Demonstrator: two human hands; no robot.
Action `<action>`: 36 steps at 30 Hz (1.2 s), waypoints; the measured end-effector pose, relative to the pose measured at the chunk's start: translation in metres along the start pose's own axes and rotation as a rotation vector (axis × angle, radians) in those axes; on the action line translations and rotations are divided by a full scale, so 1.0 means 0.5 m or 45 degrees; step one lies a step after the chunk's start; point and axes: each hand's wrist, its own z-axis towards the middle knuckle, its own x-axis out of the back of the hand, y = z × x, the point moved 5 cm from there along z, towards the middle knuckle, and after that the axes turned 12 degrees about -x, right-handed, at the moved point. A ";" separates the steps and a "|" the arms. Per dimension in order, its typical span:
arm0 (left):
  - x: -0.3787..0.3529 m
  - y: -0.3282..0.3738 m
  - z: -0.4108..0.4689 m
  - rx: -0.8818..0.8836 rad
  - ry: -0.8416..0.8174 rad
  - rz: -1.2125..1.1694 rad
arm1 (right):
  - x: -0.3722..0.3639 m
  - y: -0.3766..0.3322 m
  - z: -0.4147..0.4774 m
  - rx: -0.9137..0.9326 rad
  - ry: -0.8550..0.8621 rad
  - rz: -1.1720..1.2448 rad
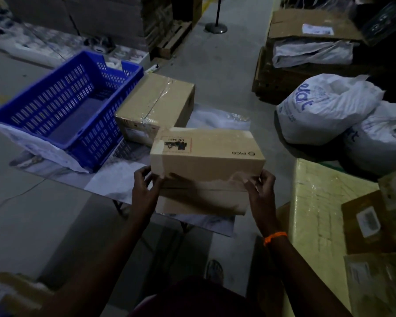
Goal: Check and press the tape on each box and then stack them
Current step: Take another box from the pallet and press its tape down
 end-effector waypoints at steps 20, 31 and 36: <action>-0.117 0.096 -0.003 -0.813 -0.710 1.188 | -0.123 -0.104 -0.059 0.833 -0.037 -1.117; -0.154 0.072 0.012 -0.794 -0.803 1.449 | -0.187 -0.090 -0.065 0.794 -0.195 -1.374; -0.155 0.077 0.021 -0.756 -0.828 1.482 | -0.189 -0.099 -0.060 0.761 -0.201 -1.355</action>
